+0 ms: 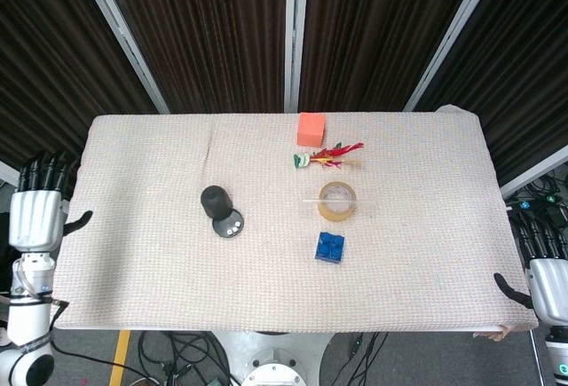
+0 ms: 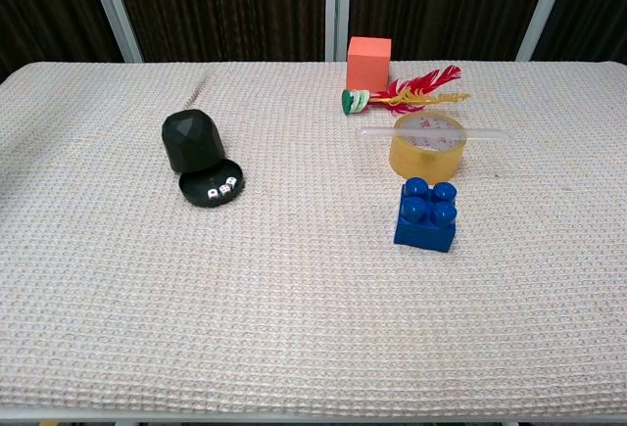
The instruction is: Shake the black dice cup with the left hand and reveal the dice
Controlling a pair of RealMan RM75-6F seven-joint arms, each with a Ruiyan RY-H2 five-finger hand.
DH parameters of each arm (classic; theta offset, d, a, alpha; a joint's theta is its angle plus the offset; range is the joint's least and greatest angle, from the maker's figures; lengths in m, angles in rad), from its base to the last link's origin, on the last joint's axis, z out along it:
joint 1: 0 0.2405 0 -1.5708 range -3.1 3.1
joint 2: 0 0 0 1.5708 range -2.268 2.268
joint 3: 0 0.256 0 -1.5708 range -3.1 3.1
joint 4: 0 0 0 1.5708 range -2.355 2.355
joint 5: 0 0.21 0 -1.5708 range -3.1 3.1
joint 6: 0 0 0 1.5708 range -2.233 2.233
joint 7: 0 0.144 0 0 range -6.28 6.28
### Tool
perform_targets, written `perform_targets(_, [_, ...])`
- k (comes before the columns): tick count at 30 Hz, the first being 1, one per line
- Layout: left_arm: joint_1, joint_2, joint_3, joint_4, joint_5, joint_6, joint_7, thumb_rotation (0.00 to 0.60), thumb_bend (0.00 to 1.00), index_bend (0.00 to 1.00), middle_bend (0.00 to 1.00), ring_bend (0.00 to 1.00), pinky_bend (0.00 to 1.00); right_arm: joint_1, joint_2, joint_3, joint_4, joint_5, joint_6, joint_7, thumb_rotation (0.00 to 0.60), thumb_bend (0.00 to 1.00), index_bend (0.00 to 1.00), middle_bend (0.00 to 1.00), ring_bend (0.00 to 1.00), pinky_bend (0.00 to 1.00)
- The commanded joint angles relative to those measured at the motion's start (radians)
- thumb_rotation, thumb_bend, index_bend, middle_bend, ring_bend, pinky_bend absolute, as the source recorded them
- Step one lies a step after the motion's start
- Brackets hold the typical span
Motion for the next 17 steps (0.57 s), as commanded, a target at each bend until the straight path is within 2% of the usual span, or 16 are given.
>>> perform_targets(1, [0.067, 0.012, 0.031, -0.004, 0.035, 0.063, -0.01, 0.6, 0.05, 0.14, 0.07, 0.0, 0.09, -0.007, 0.002, -0.003, 0.004, -0.018, 0.019, 0.008, 0.6, 0.13, 0.0, 0.0, 0.0, 0.0])
perform_targets(6, [0.135, 0.025, 0.059, -0.003, 0.07, 0.115, 0.0, 0.6, 0.03, 0.14, 0.09, 0.0, 0.09, -0.01, -0.007, -0.008, 0.024, -0.043, 0.037, 0.026, 0.6, 0.13, 0.0, 0.0, 0.0, 0.0])
perform_targets(13, [0.184, 0.057, 0.083, -0.019, 0.094, 0.1, -0.02, 0.6, 0.0, 0.14, 0.09, 0.0, 0.09, -0.012, -0.012, -0.013, 0.034, -0.062, 0.047, 0.031, 0.6, 0.13, 0.0, 0.0, 0.0, 0.0])
perform_targets(17, [0.195, 0.059, 0.078, -0.02, 0.105, 0.091, -0.024, 0.6, 0.0, 0.14, 0.09, 0.0, 0.09, -0.016, -0.013, -0.012, 0.04, -0.062, 0.056, 0.033, 0.6, 0.12, 0.0, 0.0, 0.0, 0.0])
